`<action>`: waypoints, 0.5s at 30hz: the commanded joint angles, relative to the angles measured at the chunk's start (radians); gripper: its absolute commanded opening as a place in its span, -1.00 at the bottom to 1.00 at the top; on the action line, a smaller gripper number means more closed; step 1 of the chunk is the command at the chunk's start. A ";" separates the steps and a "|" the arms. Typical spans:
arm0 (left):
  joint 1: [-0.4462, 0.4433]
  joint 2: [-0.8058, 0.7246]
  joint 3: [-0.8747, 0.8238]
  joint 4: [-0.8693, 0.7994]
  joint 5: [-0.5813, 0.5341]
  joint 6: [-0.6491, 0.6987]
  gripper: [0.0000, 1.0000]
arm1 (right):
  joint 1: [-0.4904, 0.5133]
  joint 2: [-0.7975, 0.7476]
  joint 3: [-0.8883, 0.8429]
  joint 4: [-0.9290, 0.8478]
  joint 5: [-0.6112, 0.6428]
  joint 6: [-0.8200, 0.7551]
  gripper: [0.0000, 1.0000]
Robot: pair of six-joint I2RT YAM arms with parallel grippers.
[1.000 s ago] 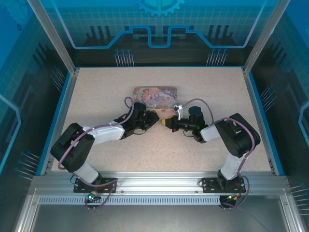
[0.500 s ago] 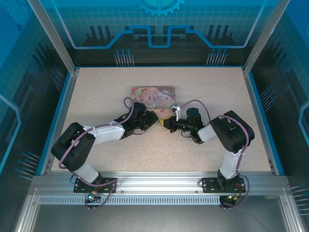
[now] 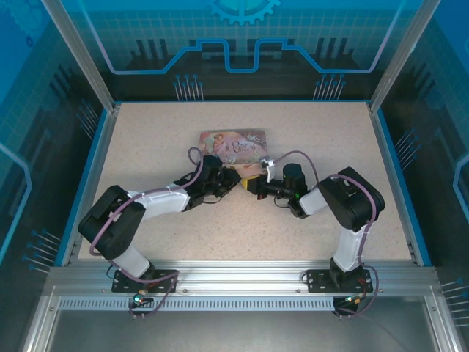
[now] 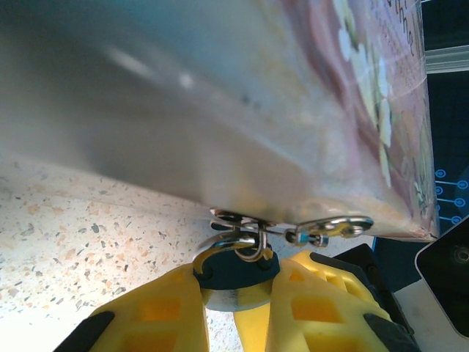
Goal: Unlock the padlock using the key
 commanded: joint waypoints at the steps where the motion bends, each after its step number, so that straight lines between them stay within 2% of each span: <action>1: -0.054 0.020 0.005 0.075 0.144 -0.026 -0.93 | 0.021 0.013 0.057 0.140 0.032 0.076 -1.00; 6: -0.058 0.032 0.005 0.091 0.144 -0.031 -0.93 | 0.042 0.016 0.081 0.142 0.041 0.099 -1.00; 10: -0.053 0.032 0.002 0.090 0.122 -0.023 -0.93 | 0.045 -0.009 0.042 0.069 0.073 0.055 -1.00; 15: -0.036 0.047 -0.003 0.091 0.109 -0.018 -0.93 | 0.018 -0.014 -0.028 0.045 0.073 0.024 -0.87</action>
